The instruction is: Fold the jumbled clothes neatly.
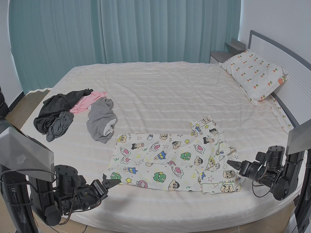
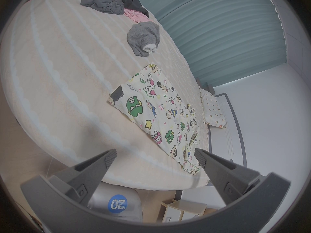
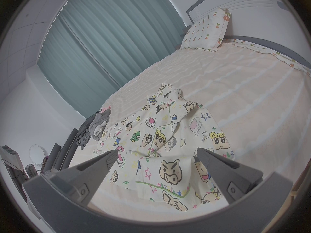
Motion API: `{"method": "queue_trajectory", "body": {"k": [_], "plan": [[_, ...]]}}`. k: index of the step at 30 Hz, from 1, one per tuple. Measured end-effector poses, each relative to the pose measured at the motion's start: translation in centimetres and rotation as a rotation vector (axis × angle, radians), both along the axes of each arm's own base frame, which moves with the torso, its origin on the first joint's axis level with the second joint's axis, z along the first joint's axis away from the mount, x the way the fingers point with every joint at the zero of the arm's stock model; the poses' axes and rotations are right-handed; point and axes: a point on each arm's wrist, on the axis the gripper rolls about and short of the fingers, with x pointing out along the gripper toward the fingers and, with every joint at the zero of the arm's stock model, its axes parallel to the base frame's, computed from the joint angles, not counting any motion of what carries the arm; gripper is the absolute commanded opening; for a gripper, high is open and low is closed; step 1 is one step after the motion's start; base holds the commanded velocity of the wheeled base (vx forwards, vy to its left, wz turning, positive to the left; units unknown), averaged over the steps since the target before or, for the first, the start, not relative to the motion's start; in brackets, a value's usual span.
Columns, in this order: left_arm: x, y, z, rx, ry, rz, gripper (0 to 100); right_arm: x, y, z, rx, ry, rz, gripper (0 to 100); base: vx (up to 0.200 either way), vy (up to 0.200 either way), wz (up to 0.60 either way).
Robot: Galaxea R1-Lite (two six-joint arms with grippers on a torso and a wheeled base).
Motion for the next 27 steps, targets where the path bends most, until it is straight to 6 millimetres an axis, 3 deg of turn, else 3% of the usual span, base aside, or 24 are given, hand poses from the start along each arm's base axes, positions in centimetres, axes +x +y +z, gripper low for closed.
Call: {"method": "queue_trajectory", "body": {"k": [5,17,27], "plan": [[0.08,0.03,0.03,-0.007,0.001,0.009,100,-0.03,0.06,-0.04,0.000,0.002,0.003,100,0.000,0.000,0.00],[0.18,0.13,0.03,-0.007,0.000,0.015,100,-0.15,0.32,-0.07,0.000,0.006,0.013,100,0.200,0.000,0.00],[0.29,0.10,-0.06,0.004,-0.006,0.015,100,-0.31,0.78,-0.11,0.006,0.012,0.029,100,0.000,0.000,0.00]]}}
